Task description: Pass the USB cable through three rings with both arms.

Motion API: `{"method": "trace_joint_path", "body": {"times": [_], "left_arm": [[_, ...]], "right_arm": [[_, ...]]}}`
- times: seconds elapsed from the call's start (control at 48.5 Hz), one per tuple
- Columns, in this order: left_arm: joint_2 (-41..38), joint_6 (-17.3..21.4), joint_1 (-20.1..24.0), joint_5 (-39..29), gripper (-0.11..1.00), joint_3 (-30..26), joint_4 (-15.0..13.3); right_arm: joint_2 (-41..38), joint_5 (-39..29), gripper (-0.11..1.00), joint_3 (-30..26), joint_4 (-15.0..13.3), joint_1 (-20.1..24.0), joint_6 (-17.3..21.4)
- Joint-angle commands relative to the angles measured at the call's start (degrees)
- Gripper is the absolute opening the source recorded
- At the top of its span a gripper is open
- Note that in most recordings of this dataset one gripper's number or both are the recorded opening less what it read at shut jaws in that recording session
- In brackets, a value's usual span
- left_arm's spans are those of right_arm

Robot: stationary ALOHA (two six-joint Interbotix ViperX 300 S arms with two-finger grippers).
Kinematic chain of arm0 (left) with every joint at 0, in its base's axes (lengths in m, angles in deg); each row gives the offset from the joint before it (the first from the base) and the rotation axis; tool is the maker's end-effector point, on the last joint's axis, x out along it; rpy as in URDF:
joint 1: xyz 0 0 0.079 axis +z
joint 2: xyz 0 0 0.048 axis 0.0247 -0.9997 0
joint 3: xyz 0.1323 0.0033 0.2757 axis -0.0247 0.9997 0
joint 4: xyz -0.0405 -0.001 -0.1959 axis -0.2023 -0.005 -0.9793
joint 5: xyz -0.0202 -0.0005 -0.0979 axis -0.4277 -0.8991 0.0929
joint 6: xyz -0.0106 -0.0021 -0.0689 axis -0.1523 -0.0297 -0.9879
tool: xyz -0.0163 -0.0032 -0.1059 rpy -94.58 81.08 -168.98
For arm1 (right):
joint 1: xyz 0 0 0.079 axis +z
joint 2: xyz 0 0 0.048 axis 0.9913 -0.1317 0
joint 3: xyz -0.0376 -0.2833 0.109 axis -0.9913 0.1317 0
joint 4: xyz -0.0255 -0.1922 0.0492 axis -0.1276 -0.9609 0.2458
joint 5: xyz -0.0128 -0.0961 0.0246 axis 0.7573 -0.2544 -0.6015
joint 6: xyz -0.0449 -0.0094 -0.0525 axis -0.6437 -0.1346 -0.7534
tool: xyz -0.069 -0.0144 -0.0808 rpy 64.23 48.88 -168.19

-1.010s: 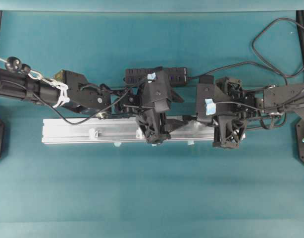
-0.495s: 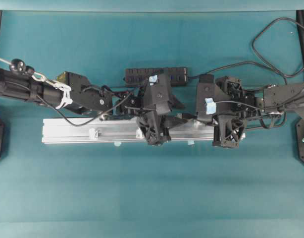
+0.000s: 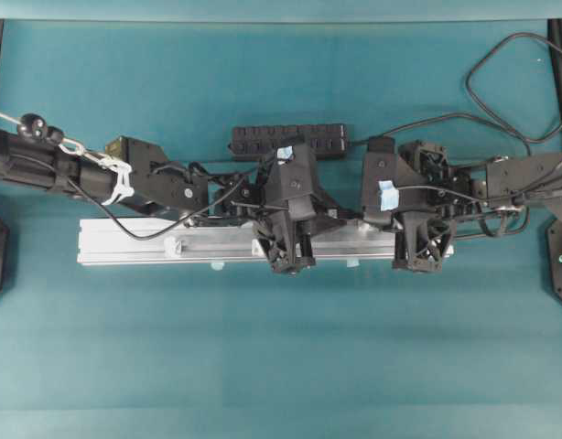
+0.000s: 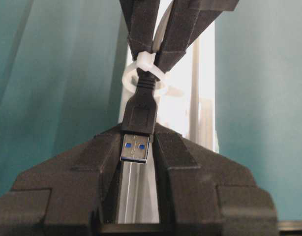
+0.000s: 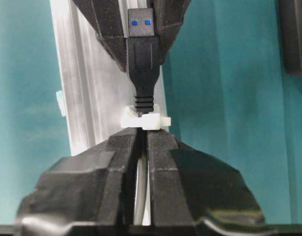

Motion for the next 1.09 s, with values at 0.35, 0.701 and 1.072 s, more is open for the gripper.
{"method": "trace_joint_path", "body": {"times": [0.35,0.701,1.072], "left_arm": [[1.1,0.1,-0.1,0.4,0.20,-0.1,0.2],[1.8,-0.1,-0.1,0.1,0.20,1.1,0.2],[5.2,-0.1,0.0,-0.8,0.20,3.9,0.2]], "right_arm": [[0.1,-0.5,-0.08,-0.4,0.1,0.1,-0.4],[0.3,-3.3,0.33,-0.4,0.0,0.2,-0.2],[2.1,-4.0,0.74,-5.7,-0.5,0.1,-2.0]]}}
